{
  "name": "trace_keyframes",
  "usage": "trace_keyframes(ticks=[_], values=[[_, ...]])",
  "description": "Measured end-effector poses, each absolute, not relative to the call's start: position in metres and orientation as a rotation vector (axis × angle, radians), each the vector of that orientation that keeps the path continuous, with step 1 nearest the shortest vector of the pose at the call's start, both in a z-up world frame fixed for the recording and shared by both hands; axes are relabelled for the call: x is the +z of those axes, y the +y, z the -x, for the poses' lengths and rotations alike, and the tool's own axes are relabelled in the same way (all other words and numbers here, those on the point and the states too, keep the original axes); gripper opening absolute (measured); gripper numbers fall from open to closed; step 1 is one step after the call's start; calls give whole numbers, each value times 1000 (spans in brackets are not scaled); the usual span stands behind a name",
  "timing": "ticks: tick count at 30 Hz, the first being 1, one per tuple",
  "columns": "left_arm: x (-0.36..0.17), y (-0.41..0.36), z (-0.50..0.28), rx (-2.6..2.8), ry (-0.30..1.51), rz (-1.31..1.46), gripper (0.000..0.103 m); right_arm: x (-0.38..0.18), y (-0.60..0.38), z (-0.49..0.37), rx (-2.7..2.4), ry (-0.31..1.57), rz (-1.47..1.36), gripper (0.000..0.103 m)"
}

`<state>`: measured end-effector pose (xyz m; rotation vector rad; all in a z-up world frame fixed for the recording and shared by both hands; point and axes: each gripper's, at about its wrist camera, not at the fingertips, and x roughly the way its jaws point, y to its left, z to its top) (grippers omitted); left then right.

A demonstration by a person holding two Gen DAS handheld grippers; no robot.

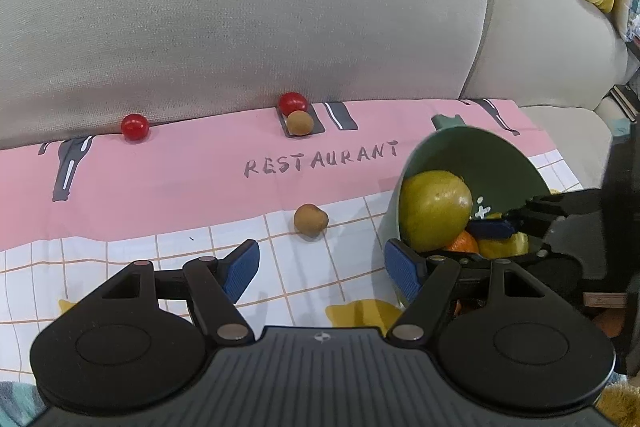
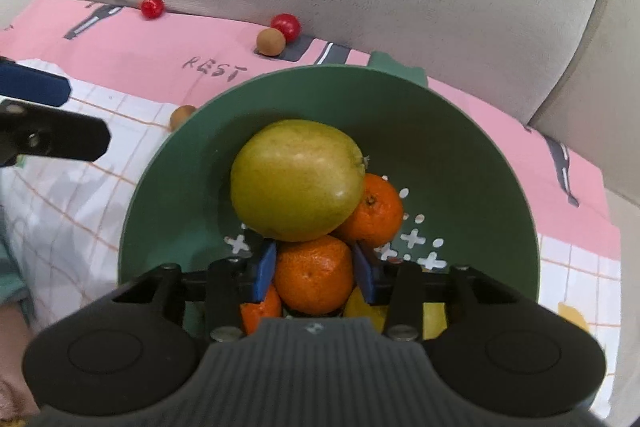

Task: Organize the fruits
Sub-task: 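Grasp a red cherry tomato with the left gripper while the right gripper grasps a brown ball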

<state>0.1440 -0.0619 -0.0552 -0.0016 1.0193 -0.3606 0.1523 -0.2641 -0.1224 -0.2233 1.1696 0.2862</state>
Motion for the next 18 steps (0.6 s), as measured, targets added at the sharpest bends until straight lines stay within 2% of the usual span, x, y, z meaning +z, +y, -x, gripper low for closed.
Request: trace_keyframes(ticks=[18], values=[[-47, -50, -147, -372, 993, 38, 84, -77, -283, -130, 322, 1118, 60, 44]])
